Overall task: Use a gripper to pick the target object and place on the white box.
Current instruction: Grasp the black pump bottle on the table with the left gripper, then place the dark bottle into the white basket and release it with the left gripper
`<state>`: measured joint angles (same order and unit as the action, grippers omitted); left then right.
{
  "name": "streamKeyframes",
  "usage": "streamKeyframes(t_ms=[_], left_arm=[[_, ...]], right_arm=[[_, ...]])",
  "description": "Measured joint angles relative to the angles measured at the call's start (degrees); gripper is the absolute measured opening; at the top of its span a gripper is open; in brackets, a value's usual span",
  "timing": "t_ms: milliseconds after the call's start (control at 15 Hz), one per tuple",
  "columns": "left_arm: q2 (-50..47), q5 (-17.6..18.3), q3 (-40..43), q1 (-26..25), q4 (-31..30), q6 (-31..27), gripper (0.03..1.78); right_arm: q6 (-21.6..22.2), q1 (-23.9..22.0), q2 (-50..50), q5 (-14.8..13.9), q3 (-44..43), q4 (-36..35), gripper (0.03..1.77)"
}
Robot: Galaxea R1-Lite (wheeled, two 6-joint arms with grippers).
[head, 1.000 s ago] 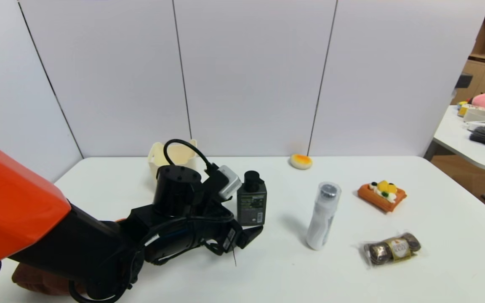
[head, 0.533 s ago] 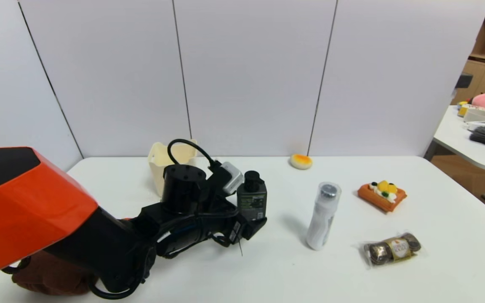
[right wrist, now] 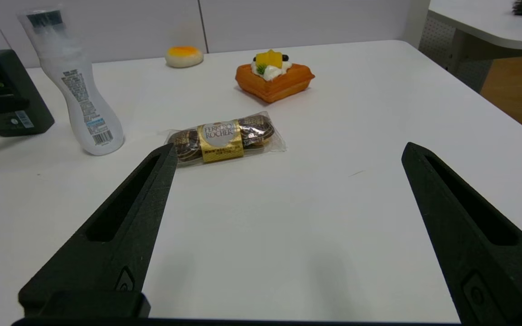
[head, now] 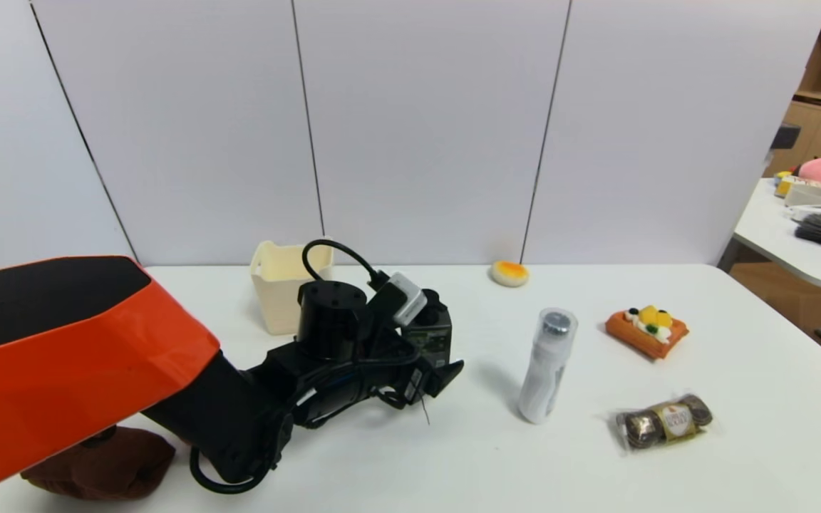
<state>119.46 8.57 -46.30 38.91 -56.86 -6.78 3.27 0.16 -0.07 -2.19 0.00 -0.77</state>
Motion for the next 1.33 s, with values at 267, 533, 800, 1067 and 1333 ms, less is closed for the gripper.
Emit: streamKeyframes(t_ms=[267,533,800,1067,1333], left_arm=[[-0.2,0.0,0.7,0.7,0.4,-0.1,1.69],[-0.4,0.0,0.8,1.0,0.4,-0.4,1.69],[-0.4,0.0,1.3,1.1,0.3,-0.3,1.13],[-0.4,-0.1,1.5,1.2,-0.4,-0.2,0.69],[-0.4,-0.1,1.6,1.2,-0.7,-0.1,0.62]], right_arm=[[0.0,0.0,0.0,0.0,0.0,-0.1,1.71],[0.0,0.0,0.0,0.0,0.0,0.0,1.71],[0.0,0.0,0.0,0.0,0.0,-0.1,1.71],[0.0,0.0,0.0,0.0,0.0,0.0,1.71],[0.0,0.0,0.0,0.0,0.0,0.0,1.71]])
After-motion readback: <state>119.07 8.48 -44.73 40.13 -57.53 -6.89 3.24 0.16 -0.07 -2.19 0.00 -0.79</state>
